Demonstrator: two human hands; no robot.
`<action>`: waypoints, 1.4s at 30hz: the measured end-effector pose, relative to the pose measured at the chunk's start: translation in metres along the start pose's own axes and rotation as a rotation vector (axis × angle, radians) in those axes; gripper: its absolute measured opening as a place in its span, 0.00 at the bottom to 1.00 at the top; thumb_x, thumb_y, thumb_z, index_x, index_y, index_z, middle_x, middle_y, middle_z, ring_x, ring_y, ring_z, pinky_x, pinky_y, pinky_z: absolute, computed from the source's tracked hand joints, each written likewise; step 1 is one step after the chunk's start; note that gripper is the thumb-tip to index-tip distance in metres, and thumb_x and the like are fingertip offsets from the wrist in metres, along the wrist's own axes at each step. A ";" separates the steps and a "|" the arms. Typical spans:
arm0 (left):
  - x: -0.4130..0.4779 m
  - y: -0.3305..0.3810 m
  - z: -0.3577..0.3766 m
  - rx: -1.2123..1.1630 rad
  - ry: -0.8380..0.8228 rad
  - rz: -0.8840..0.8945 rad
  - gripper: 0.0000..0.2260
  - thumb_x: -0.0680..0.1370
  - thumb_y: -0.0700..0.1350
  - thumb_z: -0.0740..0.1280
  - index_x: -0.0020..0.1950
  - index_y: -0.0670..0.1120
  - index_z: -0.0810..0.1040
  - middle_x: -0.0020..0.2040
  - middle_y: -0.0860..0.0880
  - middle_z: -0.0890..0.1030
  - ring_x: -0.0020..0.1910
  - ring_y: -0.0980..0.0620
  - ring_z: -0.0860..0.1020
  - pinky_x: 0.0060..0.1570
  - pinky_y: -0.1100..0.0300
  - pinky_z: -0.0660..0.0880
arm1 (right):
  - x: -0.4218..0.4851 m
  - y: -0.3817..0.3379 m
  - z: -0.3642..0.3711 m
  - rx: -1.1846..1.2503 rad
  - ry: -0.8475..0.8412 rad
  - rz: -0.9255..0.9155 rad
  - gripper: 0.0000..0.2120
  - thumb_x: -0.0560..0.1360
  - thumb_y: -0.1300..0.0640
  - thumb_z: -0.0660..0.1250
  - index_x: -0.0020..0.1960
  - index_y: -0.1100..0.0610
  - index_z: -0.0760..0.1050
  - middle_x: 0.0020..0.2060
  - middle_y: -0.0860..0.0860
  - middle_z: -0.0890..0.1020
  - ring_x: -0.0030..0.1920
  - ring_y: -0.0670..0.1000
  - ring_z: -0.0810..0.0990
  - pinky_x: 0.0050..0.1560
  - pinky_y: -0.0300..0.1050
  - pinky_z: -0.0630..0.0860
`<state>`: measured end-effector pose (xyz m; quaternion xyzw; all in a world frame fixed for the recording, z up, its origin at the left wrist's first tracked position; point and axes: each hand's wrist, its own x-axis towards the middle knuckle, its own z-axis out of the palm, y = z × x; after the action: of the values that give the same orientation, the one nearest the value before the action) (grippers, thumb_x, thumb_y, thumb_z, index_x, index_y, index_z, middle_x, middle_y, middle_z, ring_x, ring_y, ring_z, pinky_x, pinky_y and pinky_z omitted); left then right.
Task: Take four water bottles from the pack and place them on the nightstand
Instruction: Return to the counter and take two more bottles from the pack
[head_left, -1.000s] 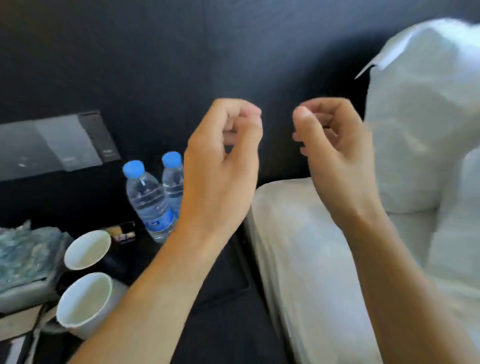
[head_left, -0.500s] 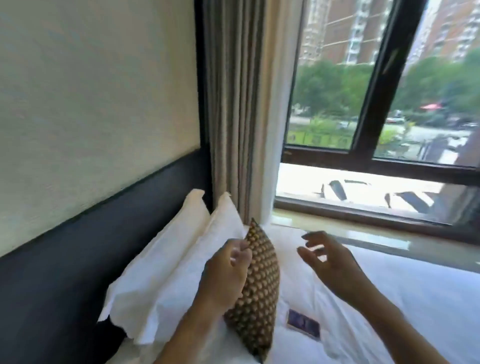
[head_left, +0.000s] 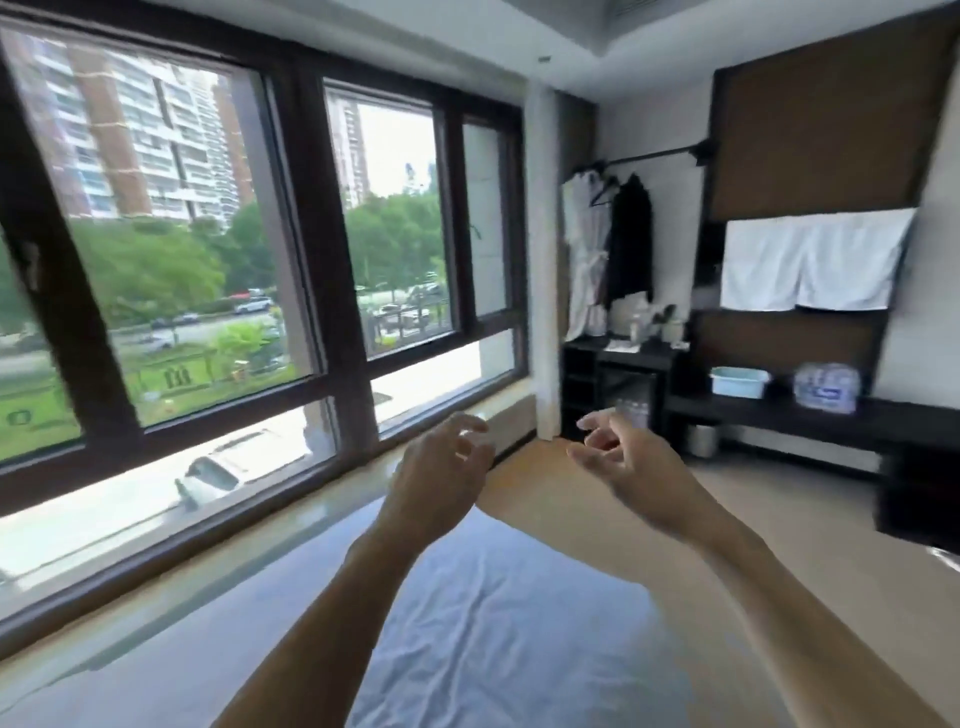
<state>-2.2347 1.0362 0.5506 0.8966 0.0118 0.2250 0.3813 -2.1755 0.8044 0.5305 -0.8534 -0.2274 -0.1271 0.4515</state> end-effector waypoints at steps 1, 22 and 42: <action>0.016 0.025 0.039 -0.019 -0.042 0.044 0.08 0.78 0.53 0.67 0.56 0.59 0.81 0.42 0.59 0.82 0.46 0.54 0.84 0.51 0.52 0.81 | -0.001 0.027 -0.035 -0.024 0.052 0.034 0.16 0.79 0.45 0.68 0.63 0.49 0.74 0.54 0.48 0.80 0.46 0.44 0.81 0.43 0.38 0.73; 0.370 0.337 0.704 -0.246 -0.531 0.312 0.04 0.75 0.59 0.64 0.48 0.64 0.77 0.43 0.59 0.84 0.43 0.56 0.83 0.47 0.49 0.83 | 0.188 0.527 -0.497 -0.258 0.485 0.478 0.14 0.78 0.45 0.67 0.61 0.48 0.75 0.60 0.49 0.71 0.49 0.43 0.79 0.43 0.30 0.69; 0.879 0.402 1.215 -0.269 -0.657 0.284 0.04 0.73 0.57 0.63 0.44 0.65 0.77 0.42 0.61 0.81 0.43 0.57 0.80 0.41 0.59 0.76 | 0.601 1.036 -0.712 -0.285 0.408 0.671 0.18 0.79 0.44 0.66 0.65 0.50 0.74 0.57 0.48 0.80 0.52 0.44 0.79 0.44 0.37 0.72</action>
<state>-1.0042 0.0960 0.4359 0.8557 -0.2650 -0.0243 0.4439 -1.1433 -0.1271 0.4449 -0.8915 0.1771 -0.1696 0.3808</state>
